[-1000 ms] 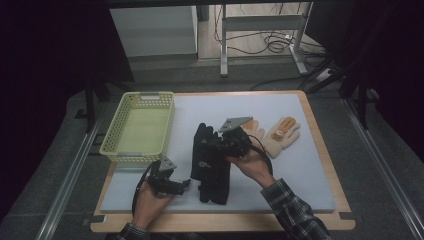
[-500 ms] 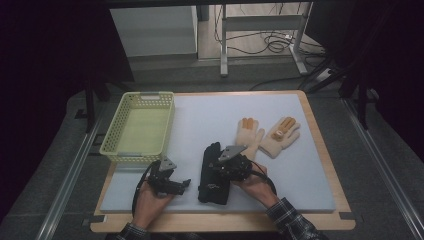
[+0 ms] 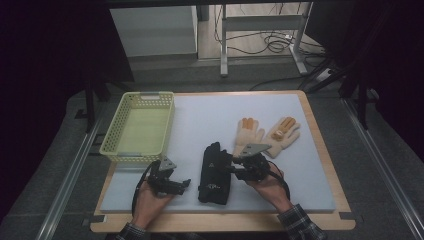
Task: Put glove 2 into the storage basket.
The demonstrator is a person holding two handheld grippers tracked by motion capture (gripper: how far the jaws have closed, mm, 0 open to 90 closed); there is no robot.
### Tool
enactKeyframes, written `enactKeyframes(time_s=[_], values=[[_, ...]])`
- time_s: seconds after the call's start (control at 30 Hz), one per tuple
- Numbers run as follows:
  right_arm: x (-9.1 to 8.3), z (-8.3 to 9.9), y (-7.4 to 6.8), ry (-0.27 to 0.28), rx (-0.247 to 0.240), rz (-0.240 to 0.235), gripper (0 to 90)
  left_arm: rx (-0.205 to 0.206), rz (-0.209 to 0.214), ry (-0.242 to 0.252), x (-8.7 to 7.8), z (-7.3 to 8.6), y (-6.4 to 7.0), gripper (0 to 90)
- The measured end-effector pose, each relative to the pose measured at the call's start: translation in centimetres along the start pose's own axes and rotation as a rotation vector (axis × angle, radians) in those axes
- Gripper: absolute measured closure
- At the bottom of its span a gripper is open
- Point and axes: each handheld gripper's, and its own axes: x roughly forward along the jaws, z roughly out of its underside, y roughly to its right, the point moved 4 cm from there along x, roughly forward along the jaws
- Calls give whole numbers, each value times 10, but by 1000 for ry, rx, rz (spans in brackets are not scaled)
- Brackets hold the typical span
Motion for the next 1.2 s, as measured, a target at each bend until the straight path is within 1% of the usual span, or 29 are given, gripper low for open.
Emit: enactKeyframes(time_s=[0.03,0.13,0.17,0.2,0.23,0.27,0.3,0.33,0.37,0.4,0.47,0.5,0.53,0.6,0.63,0.67,0.7,0.73,0.77,0.8,0.83,0.87,0.9,1.03,1.2], values=[[-4,11,0,-9,14,-10,715,0,4,-1,0,0,0,52],[-5,26,-6,-24,18,-31,785,10,8,-7,-3,1,0,52],[-5,31,-9,-29,16,-38,802,16,2,-20,-6,4,-1,49],[-4,35,-12,-34,12,-47,814,16,2,-20,-6,4,-1,47],[-3,40,-16,-40,11,-57,822,10,-7,-28,-10,7,-4,45],[-3,40,-16,-40,11,-57,822,10,-7,-28,-10,7,-4,39],[0,46,-22,-53,2,-73,829,-4,-19,-23,-14,9,-9,38],[0,46,-22,-53,2,-73,829,-4,-19,-23,-14,9,-9,38],[2,49,-26,-56,-4,-81,830,-18,-19,-19,-16,11,-12,38],[6,50,-32,-64,-11,-94,834,-22,-22,-19,-17,12,-13,36],[8,50,-35,-56,-19,-91,840,-25,-44,-24,-19,14,-17,36],[11,48,-39,-59,-29,-95,843,-31,-57,-33,-20,18,-20,35],[11,48,-39,-59,-29,-95,843,-31,-57,-33,-20,18,-20,27],[15,45,-41,-58,-33,-101,844,-45,-49,-27,-21,20,-23,29],[18,43,-43,-55,-33,-107,843,-40,-54,-29,-22,22,-26,28],[18,43,-43,-55,-33,-107,843,-40,-54,-29,-22,22,-26,22],[22,40,-46,-51,-35,-111,843,-44,-60,-25,-23,23,-30,19],[22,40,-46,-51,-35,-111,843,-44,-60,-25,-23,23,-30,12],[26,37,-49,-50,-38,-112,843,-51,-54,-19,-23,24,-33,8],[26,37,-49,-50,-38,-112,843,-51,-54,-19,-23,24,-33,16],[31,33,-51,-48,-46,-113,843,-45,-58,-18,-23,25,-33,14],[31,33,-51,-48,-46,-113,843,-45,-58,-18,-23,25,-33,13],[37,29,-52,-47,-44,-113,843,-45,-58,-19,-23,25,-33,13],[43,24,-53,-46,-45,-110,843,-46,-59,-20,-23,25,-33,14],[55,15,-55,-48,-51,-86,844,-48,-56,-21,-23,25,-33,14]])
